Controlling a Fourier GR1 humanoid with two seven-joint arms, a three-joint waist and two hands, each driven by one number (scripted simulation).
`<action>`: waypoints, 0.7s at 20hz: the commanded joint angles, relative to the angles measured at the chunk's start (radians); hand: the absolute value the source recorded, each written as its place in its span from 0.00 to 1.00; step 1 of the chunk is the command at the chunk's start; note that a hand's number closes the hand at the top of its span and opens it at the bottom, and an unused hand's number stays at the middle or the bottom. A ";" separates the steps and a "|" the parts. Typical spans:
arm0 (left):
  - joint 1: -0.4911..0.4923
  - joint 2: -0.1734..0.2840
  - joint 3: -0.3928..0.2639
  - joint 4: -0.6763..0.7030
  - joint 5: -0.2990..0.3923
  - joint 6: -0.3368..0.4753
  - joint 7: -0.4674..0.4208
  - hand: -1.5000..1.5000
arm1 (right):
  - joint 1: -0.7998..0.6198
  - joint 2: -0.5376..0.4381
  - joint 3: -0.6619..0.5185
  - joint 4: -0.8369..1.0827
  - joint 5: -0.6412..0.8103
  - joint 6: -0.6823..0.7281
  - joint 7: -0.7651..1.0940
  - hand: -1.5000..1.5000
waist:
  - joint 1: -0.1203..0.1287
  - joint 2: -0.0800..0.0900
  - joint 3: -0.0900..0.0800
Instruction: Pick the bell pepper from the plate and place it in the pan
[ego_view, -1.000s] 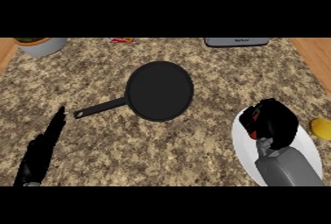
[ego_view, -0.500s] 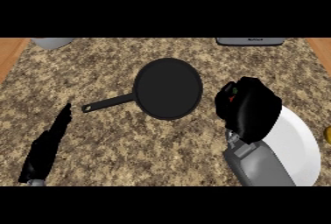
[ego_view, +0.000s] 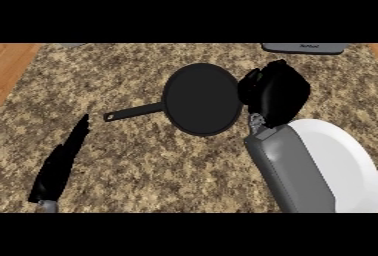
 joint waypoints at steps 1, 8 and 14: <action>-0.046 0.013 0.017 0.011 0.014 -0.019 0.018 0.50 | -0.098 0.016 -0.078 0.159 -0.079 -0.143 0.195 1.00 | 0.013 0.009 0.002; -0.021 -0.024 -0.019 0.013 -0.014 0.003 -0.014 0.50 | -0.150 0.017 -0.192 0.494 -0.183 -0.263 0.063 1.00 | 0.040 0.017 0.002; -0.063 -0.024 -0.032 0.026 -0.025 -0.005 0.007 0.50 | -0.128 0.017 -0.352 0.518 -0.441 -0.457 -0.042 0.00 | 0.050 0.029 0.008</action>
